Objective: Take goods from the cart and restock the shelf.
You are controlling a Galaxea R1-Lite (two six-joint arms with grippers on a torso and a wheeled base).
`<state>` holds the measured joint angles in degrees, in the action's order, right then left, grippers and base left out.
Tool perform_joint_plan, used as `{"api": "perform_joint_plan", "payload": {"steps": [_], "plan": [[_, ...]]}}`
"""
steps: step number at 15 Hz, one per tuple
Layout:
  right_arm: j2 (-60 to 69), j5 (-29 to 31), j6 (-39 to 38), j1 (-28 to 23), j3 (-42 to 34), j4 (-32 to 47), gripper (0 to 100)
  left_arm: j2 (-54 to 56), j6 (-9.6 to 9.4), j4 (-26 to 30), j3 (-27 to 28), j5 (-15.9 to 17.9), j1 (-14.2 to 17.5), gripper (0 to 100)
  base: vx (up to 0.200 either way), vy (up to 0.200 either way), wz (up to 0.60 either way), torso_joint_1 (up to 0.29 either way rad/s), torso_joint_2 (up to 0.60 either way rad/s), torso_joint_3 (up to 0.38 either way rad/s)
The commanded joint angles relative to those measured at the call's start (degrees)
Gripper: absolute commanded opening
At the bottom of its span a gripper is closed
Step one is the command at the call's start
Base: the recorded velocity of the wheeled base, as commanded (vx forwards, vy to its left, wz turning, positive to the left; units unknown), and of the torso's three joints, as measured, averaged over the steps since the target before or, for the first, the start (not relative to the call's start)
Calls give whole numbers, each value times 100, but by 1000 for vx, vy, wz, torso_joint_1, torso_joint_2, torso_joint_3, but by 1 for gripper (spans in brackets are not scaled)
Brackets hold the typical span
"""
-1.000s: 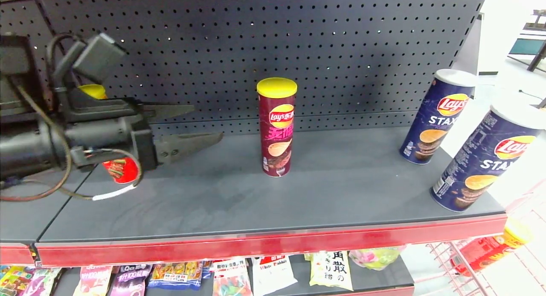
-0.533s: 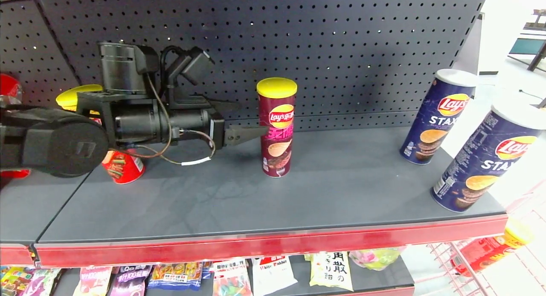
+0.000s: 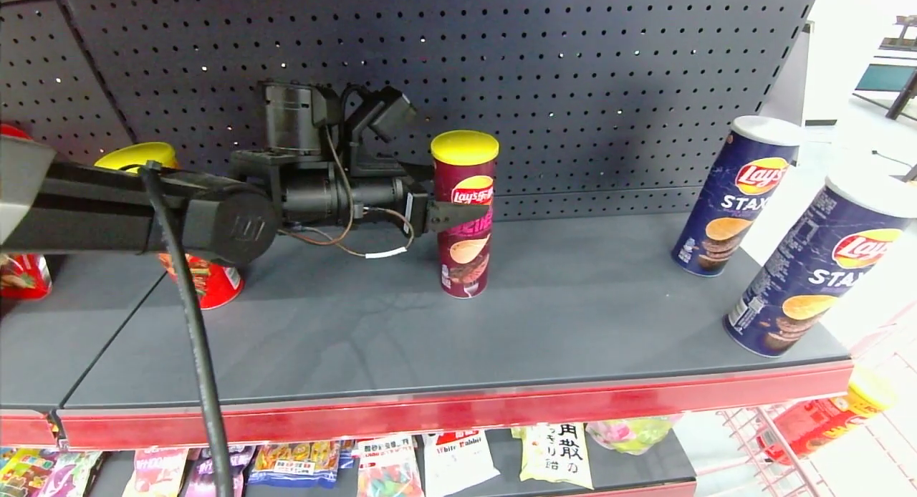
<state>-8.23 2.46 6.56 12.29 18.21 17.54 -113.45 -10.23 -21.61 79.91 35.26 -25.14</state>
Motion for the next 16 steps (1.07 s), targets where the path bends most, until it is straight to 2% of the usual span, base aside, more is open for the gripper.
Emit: {"api": "perform_joint_plan", "payload": {"steps": [1,3,6,7,14,16], "plan": [[-3,0,-5,2,-2,4,0,-283,3,8,262,-1,-61,100,0,0,0,0,0,0],[-3,0,-14,2,-11,4,0,-398,12,122,491,-1,-79,100,0,0,0,0,0,0],[-3,0,-14,2,-11,21,0,-424,3,122,491,-1,-97,100,0,0,0,0,0,0],[-3,0,-14,2,-11,21,0,-459,-6,87,491,-1,-149,0,0,0,0,0,0,0],[5,-18,-23,2,-20,30,0,-327,3,131,394,87,-149,0,0,0,0,0,0,0],[-12,-44,-14,2,-2,21,0,139,3,140,-28,324,-176,0,0,0,0,0,0,0]]}}
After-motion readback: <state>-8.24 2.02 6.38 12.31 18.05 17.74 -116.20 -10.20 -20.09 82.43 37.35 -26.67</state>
